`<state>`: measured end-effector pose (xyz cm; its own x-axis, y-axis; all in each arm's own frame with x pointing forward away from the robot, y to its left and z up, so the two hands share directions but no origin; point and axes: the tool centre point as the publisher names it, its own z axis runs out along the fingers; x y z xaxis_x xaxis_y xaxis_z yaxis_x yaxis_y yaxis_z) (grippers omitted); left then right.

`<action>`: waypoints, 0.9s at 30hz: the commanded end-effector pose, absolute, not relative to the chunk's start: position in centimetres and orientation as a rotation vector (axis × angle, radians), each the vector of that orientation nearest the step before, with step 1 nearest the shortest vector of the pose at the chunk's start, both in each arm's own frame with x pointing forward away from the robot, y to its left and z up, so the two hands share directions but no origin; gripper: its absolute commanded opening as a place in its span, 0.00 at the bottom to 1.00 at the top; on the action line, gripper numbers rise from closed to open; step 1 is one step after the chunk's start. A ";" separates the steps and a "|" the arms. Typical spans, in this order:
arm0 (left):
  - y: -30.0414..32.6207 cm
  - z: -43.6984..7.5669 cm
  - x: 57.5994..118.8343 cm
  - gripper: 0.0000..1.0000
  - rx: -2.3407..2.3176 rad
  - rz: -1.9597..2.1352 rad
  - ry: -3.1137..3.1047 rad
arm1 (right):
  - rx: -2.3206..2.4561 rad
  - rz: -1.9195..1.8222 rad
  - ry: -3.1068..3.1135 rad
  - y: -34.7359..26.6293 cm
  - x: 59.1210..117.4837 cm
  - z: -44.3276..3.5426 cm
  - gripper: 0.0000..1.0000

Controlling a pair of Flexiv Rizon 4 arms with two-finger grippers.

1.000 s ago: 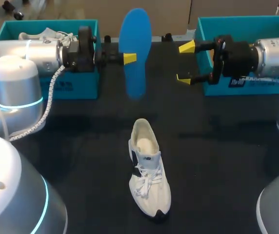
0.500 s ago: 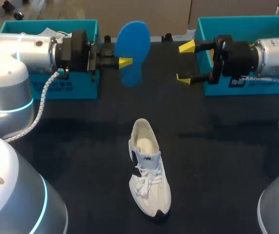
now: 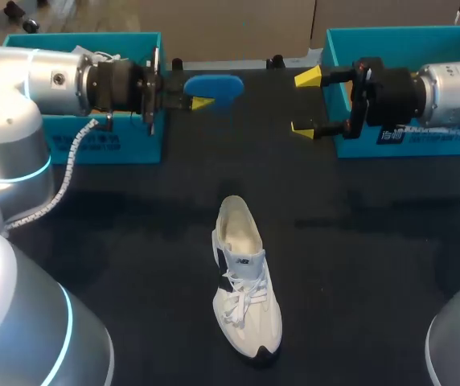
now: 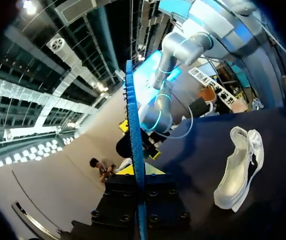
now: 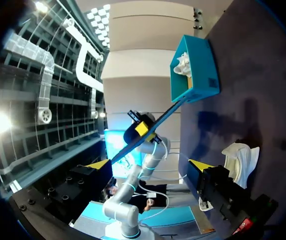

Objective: Take the shoe out of the shoebox, open the shoe tongue, remove and reinsert the insole, then place the shoe into the shoebox

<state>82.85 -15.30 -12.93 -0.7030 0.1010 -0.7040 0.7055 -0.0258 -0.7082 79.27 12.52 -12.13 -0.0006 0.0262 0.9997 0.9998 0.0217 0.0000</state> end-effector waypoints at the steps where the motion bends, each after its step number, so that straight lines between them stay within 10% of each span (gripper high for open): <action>1: -15.8 -12.4 82.0 0.00 1.040 -1.435 1.631 | -1.214 -1.181 -1.239 12.6 79.2 -12.1 1.00; 27: -17.9 -13.5 82.6 0.00 1.230 -1.171 1.423 | -1.214 -1.181 -1.239 12.6 79.2 -12.1 1.00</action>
